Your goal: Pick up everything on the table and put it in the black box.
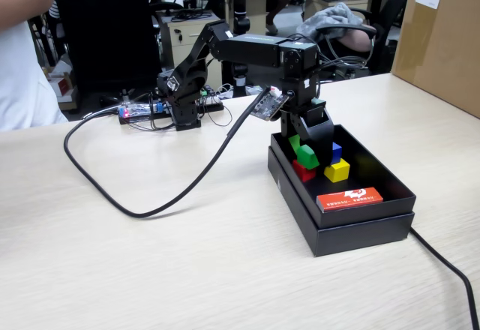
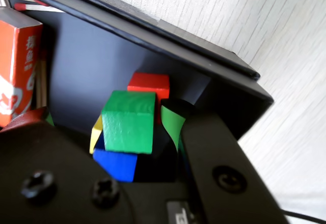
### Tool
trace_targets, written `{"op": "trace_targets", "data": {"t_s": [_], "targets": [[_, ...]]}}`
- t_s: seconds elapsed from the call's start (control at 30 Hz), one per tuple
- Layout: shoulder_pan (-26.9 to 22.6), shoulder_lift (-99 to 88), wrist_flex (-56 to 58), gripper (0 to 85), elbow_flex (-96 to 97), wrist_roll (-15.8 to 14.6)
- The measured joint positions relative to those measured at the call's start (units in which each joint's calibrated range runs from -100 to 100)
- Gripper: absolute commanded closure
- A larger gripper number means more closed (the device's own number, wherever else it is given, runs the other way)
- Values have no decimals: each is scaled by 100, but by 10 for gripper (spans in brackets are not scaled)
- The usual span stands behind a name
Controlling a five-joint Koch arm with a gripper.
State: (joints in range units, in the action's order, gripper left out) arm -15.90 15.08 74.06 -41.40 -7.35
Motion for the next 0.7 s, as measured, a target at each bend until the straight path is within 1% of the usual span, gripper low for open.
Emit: {"op": "trace_targets", "data": {"t_s": [0.13,0.3,0.37,0.43,0.5,0.6,0.7], "targets": [[98,-958,15,415,183,-10],[410,-2693,15,396,593,10],[596,-3353,31,387,876,73],[855,-4142,70,386,1205,200],[1133,-4764,15,386,1835,293],[1519,-5592,-511,386,3021,459],[1729,-6524,-1487,386,4601,596]]}}
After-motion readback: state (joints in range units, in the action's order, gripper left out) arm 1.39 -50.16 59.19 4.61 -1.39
